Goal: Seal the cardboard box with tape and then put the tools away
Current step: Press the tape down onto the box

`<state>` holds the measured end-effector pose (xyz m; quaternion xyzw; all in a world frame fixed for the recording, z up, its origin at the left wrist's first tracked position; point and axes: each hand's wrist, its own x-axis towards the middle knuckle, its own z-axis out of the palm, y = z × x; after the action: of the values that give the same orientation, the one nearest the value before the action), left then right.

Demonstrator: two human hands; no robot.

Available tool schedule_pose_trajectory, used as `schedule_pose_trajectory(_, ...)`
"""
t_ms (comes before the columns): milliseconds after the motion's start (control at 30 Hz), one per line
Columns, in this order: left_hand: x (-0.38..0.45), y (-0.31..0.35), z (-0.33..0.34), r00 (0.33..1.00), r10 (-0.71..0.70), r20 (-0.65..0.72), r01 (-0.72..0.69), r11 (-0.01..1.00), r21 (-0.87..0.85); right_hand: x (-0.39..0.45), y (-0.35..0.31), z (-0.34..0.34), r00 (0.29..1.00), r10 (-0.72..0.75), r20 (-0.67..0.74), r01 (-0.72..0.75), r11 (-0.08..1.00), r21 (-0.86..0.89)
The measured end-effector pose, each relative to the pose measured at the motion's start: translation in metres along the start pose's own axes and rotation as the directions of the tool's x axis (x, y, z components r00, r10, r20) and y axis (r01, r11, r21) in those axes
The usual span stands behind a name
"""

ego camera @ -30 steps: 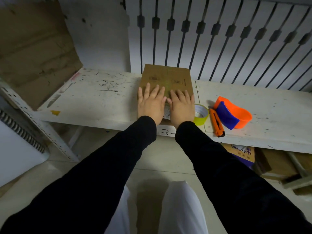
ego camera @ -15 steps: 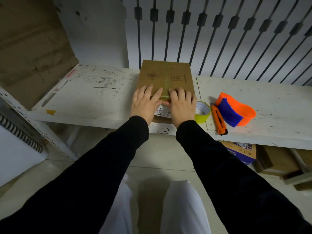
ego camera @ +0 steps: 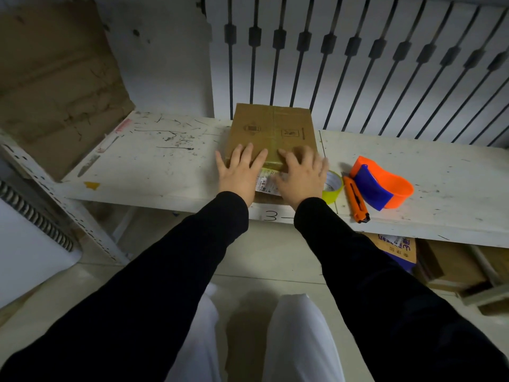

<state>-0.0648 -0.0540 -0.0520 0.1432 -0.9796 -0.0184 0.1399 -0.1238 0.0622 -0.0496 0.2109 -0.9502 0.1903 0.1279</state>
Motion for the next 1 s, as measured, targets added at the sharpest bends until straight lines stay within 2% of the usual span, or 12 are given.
schedule_pose_trajectory(67,-0.002,-0.002,-0.004,1.000,-0.001,0.027,0.001,1.000,-0.026,-0.005,-0.002,-0.003,0.978,0.206,0.012,-0.206,0.970,0.127)
schedule_pose_trajectory(100,-0.003,-0.003,-0.005,1.000,-0.002,0.032,0.003,0.999,-0.041,-0.007,-0.003,-0.003,0.963,0.262,0.055,-0.268,0.943,0.197)
schedule_pose_trajectory(167,-0.005,-0.005,-0.008,0.999,-0.003,0.036,0.005,0.998,-0.057,-0.010,-0.005,0.000,0.956,0.262,0.131,-0.292,0.887,0.359)
schedule_pose_trajectory(233,-0.008,-0.010,-0.010,0.999,-0.014,0.040,0.016,0.998,-0.055,-0.010,-0.008,0.001,0.961,0.235,0.144,-0.275,0.840,0.467)
schedule_pose_trajectory(500,-0.022,-0.038,-0.026,0.994,-0.075,0.082,0.072,0.997,0.036,-0.023,-0.044,0.006,0.970,0.208,0.125,-0.241,0.876,0.418)
schedule_pose_trajectory(600,-0.021,-0.032,-0.028,0.998,-0.048,0.043,0.042,0.989,0.140,-0.024,-0.041,0.003,0.964,0.227,0.136,-0.263,0.867,0.424)
schedule_pose_trajectory(700,-0.018,-0.009,-0.031,0.999,-0.037,-0.019,0.039,0.990,0.132,-0.024,-0.027,-0.005,0.964,0.241,0.117,-0.267,0.858,0.438)
schedule_pose_trajectory(867,-0.013,0.047,-0.035,0.988,0.116,-0.105,-0.115,0.993,0.017,-0.028,0.008,-0.021,0.978,0.210,-0.004,-0.174,0.818,0.548)
schedule_pose_trajectory(1000,-0.007,0.094,-0.027,0.963,0.226,-0.145,-0.232,0.972,-0.029,-0.033,0.044,-0.032,0.960,0.267,-0.082,-0.185,0.828,0.529)
